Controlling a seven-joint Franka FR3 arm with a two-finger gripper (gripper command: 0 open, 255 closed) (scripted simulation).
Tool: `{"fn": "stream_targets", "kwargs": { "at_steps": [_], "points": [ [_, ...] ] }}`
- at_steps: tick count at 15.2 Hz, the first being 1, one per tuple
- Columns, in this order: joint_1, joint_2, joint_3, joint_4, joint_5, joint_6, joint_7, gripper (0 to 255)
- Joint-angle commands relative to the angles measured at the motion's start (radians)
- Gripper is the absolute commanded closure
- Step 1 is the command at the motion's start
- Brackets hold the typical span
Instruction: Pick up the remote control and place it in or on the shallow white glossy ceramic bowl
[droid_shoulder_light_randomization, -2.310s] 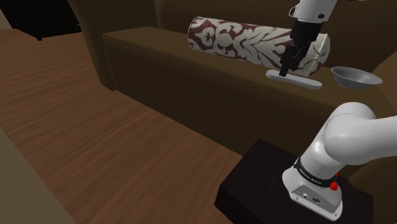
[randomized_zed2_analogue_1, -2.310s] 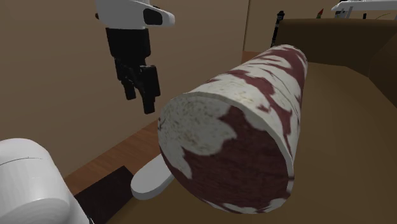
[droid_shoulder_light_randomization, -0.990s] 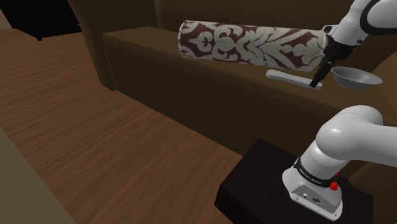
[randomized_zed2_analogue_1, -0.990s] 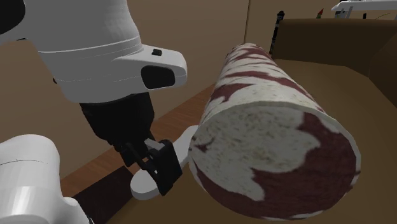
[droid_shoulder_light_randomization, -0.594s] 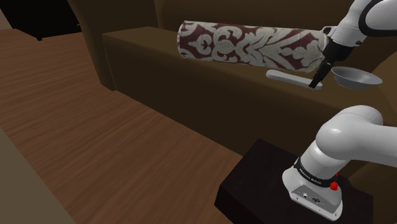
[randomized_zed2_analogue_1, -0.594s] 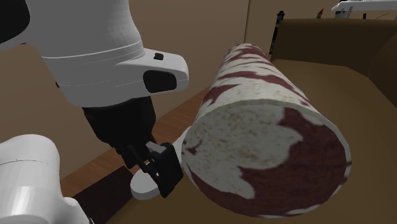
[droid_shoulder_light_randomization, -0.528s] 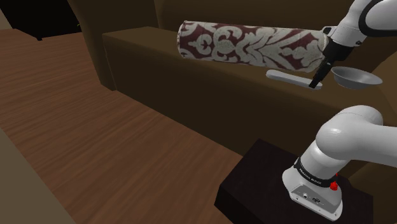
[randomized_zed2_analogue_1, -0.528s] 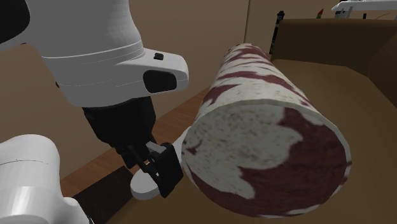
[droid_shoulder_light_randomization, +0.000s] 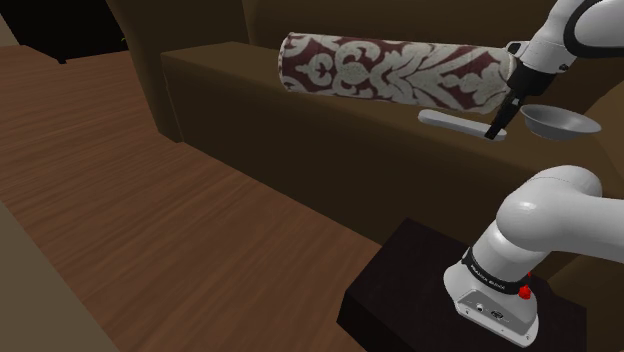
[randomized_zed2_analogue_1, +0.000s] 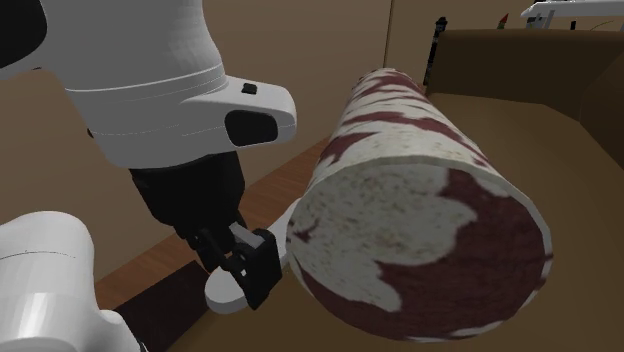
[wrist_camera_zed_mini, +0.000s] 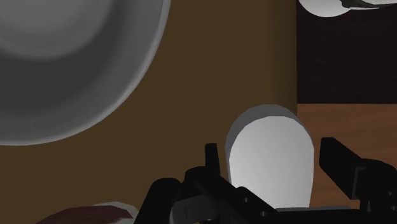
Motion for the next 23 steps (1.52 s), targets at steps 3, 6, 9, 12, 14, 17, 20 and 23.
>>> {"fn": "stream_targets", "kwargs": {
  "at_steps": [3, 6, 9, 12, 14, 17, 20, 23],
  "points": [
    [0.003, 0.005, 0.005, 0.015, 0.005, -0.009, 0.000, 255],
    [0.013, 0.023, 0.020, 0.060, 0.020, -0.036, 0.000, 255],
    [0.022, 0.042, 0.034, 0.106, 0.034, -0.063, 0.000, 255],
    [0.030, 0.062, 0.046, 0.153, 0.047, -0.090, -0.001, 255],
    [0.035, 0.075, 0.054, 0.185, 0.055, -0.108, -0.001, 255],
    [0.042, 0.097, 0.064, 0.233, 0.066, -0.135, -0.002, 255],
    [0.049, 0.120, 0.074, 0.283, 0.077, -0.162, -0.004, 255],
    [0.055, 0.144, 0.083, 0.334, 0.086, -0.189, -0.005, 255]
  ]
}}
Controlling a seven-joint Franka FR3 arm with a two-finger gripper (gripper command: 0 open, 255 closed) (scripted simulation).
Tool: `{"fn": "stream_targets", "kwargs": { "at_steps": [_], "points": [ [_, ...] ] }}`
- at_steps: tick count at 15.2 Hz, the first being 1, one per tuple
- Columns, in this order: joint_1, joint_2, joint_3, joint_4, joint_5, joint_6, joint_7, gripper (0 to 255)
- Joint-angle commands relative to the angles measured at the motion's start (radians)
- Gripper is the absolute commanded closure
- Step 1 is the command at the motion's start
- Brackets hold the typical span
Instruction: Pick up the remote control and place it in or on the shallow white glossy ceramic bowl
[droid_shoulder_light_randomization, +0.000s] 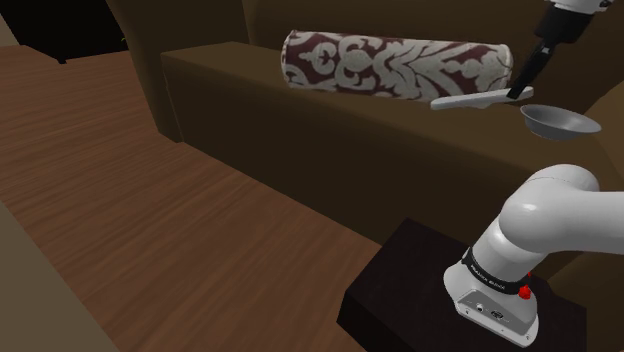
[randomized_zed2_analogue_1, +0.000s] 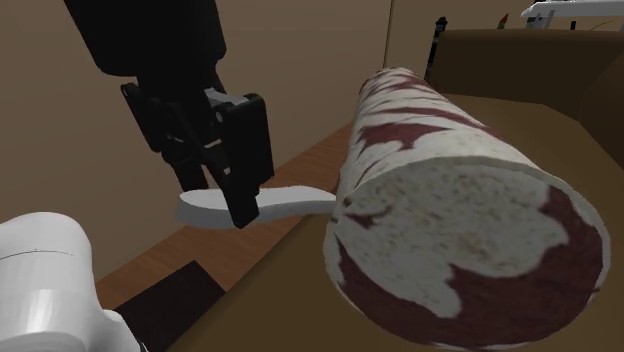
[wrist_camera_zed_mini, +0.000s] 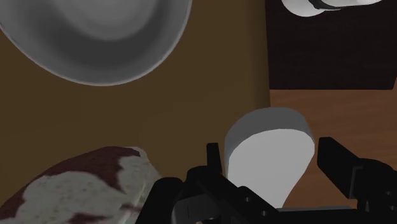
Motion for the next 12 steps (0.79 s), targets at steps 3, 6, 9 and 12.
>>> {"fn": "stream_targets", "kwargs": {
  "at_steps": [3, 6, 9, 12],
  "points": [
    [0.008, 0.031, 0.012, 0.070, 0.013, -0.039, -0.002, 255],
    [0.006, 0.035, -0.001, 0.110, 0.000, -0.070, -0.025, 255],
    [-0.008, 0.007, -0.055, 0.137, -0.055, -0.110, -0.091, 255],
    [-0.017, -0.012, -0.110, 0.174, -0.111, -0.147, -0.159, 255]
  ]
}}
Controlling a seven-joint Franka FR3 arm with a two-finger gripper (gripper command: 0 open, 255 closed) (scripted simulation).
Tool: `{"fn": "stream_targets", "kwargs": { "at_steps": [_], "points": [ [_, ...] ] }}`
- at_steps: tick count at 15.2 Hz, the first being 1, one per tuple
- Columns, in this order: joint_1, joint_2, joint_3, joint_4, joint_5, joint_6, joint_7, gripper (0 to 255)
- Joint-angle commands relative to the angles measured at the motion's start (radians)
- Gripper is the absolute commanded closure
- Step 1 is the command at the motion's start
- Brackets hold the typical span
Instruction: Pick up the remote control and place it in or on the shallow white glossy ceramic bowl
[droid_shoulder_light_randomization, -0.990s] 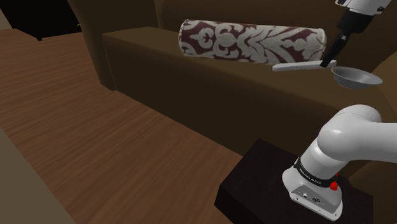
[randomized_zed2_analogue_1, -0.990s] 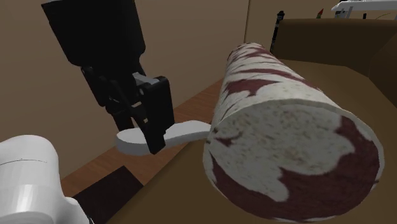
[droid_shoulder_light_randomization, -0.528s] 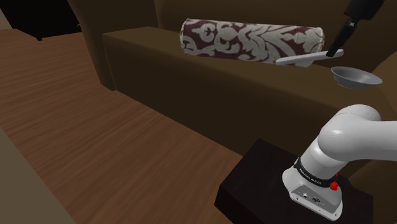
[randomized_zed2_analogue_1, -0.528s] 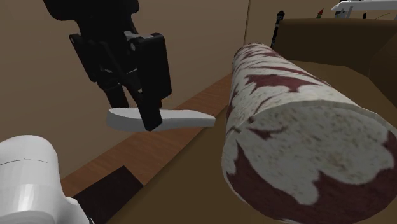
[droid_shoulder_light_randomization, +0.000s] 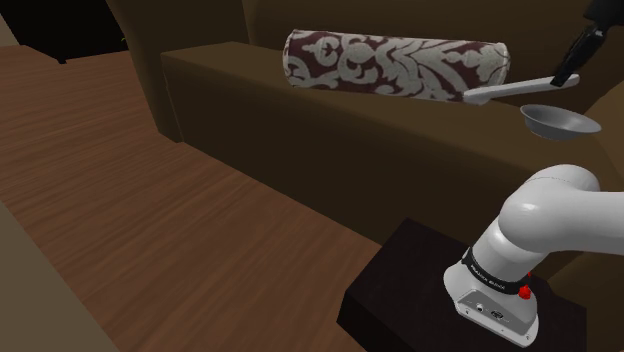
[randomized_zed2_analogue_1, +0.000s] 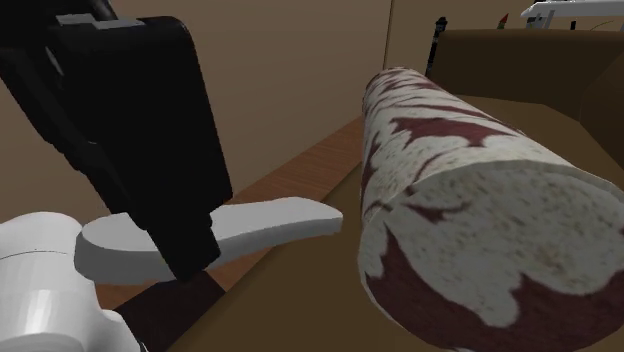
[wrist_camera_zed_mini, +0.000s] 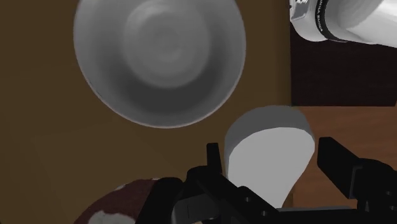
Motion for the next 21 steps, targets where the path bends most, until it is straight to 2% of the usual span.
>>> {"fn": "stream_targets", "kwargs": {
  "at_steps": [1, 12, 21],
  "points": [
    [-0.007, -0.014, -0.035, 0.031, -0.039, -0.030, -0.049, 255],
    [0.008, -0.014, -0.224, 0.238, -0.238, -0.128, -0.302, 255],
    [-0.026, -0.101, -0.261, 0.087, -0.281, -0.060, -0.286, 255]
  ]
}}
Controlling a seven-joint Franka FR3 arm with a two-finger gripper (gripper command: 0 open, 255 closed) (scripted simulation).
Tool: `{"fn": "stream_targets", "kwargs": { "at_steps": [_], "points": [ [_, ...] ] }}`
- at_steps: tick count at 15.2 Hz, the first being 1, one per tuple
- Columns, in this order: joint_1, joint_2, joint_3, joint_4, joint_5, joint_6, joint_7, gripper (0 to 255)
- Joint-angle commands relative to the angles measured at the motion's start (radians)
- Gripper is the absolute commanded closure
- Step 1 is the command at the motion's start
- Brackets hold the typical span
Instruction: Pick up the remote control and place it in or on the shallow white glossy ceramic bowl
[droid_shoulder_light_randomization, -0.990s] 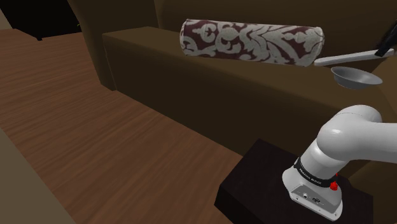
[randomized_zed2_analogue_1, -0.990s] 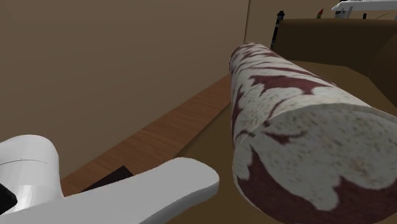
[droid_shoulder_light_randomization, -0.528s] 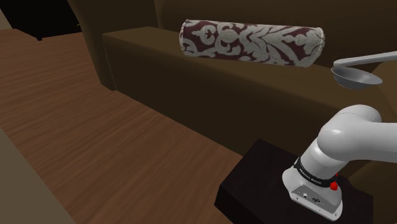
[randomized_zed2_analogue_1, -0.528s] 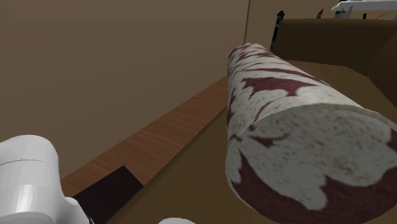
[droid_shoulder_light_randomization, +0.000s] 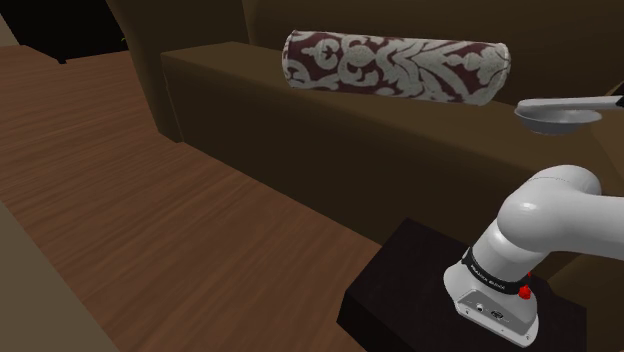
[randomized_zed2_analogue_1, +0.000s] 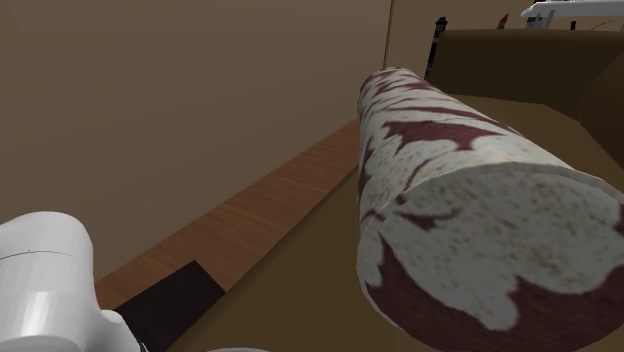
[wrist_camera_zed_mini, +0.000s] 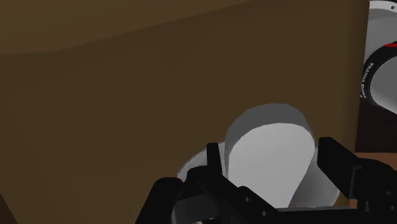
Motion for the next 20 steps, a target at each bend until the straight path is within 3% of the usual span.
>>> {"fn": "stream_targets", "kwargs": {
  "at_steps": [1, 6, 14, 15, 20],
  "points": [
    [-0.008, -0.018, -0.010, -0.033, -0.011, 0.015, 0.003, 255],
    [-0.029, -0.067, -0.040, -0.116, -0.043, 0.054, 0.009, 255],
    [-0.028, -0.067, -0.040, -0.116, -0.043, 0.054, 0.009, 255],
    [-0.029, -0.067, -0.040, -0.117, -0.043, 0.054, 0.009, 0],
    [-0.029, -0.067, -0.040, -0.116, -0.044, 0.054, 0.009, 0]
  ]
}}
